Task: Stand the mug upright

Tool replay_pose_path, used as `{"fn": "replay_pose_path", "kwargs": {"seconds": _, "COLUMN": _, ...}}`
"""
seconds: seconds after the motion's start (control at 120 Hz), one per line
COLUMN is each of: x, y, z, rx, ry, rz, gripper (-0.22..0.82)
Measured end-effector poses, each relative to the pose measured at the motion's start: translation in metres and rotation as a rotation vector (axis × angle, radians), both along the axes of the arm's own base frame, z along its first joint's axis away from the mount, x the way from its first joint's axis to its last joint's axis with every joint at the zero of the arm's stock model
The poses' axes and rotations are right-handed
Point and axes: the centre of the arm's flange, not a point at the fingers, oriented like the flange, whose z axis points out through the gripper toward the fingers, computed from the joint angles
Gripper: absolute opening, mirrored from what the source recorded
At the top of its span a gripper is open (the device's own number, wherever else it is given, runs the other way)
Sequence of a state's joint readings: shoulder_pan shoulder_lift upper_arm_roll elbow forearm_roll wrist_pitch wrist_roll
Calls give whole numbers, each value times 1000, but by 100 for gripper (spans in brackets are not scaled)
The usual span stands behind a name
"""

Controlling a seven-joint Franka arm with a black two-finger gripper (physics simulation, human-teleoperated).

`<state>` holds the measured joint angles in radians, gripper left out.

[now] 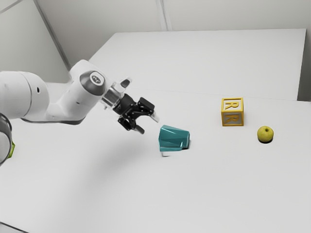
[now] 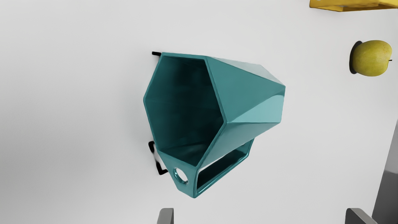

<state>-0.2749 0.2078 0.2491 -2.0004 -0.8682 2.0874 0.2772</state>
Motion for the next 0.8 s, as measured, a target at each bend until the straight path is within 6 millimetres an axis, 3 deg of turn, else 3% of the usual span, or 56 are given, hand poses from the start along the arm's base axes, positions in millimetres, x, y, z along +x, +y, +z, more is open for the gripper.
{"fn": "replay_pose_path", "kwargs": {"seconds": 0.142, "x": 18, "y": -8, "z": -30, "rx": -21, "ry": 23, "rz": 44, "gripper": 60}}
{"fn": "replay_pose_path", "kwargs": {"seconds": 0.317, "x": 40, "y": -8, "z": -52, "rx": -34, "ry": 17, "rz": 75, "gripper": 60}}
{"fn": "replay_pose_path", "kwargs": {"seconds": 0.608, "x": 41, "y": -18, "z": -73, "rx": -49, "ry": 26, "rz": 62, "gripper": 59}}
{"fn": "replay_pose_path", "kwargs": {"seconds": 0.8, "x": 39, "y": -28, "z": -72, "rx": -59, "ry": 21, "rz": 36, "gripper": 43}}
